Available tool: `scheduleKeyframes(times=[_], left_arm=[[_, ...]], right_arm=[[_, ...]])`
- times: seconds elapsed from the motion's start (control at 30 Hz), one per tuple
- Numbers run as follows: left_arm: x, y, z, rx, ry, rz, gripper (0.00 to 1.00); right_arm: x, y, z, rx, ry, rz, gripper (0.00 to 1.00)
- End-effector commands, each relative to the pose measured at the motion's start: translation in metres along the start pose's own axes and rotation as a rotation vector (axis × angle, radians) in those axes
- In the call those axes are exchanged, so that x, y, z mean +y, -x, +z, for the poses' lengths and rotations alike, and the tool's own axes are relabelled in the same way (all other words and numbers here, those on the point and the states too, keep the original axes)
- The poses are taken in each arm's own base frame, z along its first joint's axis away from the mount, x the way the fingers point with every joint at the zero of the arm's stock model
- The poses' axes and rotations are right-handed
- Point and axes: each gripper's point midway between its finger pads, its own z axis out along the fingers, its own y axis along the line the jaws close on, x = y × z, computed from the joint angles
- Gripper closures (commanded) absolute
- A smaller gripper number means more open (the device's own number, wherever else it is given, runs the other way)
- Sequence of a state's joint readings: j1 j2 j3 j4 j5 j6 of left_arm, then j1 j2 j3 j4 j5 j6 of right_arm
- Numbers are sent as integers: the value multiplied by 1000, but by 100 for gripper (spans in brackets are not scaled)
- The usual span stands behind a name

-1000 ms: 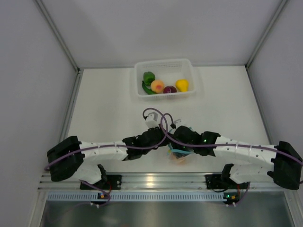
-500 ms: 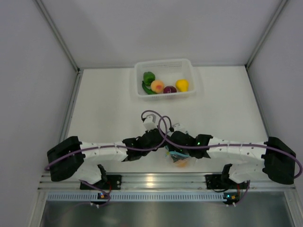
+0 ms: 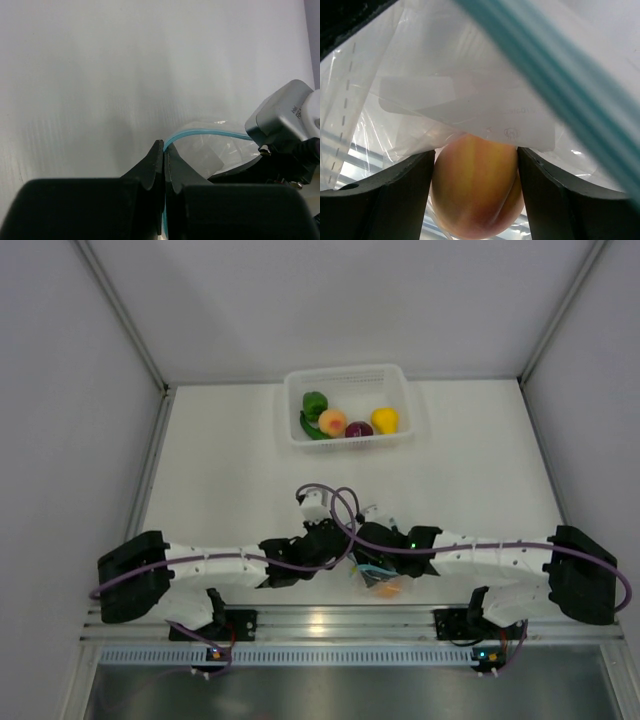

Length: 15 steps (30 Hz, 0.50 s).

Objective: Open the zip-top bag and remove the fake food

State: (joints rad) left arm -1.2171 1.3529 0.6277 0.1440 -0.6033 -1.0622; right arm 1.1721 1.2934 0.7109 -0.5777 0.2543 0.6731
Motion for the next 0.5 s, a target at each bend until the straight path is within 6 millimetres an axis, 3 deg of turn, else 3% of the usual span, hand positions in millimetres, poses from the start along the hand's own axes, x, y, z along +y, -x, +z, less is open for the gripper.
scheduleKeyframes(times=[0.0,0.1,0.2,0.3,0.4,0.47], left_arm=[[-43,32,-11,-114,-92,-82,100],[-43,35,-19,-187,-66,-84,100],[-51,40,-32,-270,-46,-77,100],[-68,44,-47,-339,-49,-55,100],[-74,33,-56,-381,-15,17,100],[-81,29,-59,-401,-1,52,100]], right_arm=[[4,6,-13,-10,-13,-59,34],[1,26,-28,-76,-44,-40,34],[-7,27,-38,-48,-95,-47,32],[-16,13,-35,13,-143,-56,31],[-17,-2,-28,30,-115,-28,30],[-9,-11,-21,50,-61,-9,30]])
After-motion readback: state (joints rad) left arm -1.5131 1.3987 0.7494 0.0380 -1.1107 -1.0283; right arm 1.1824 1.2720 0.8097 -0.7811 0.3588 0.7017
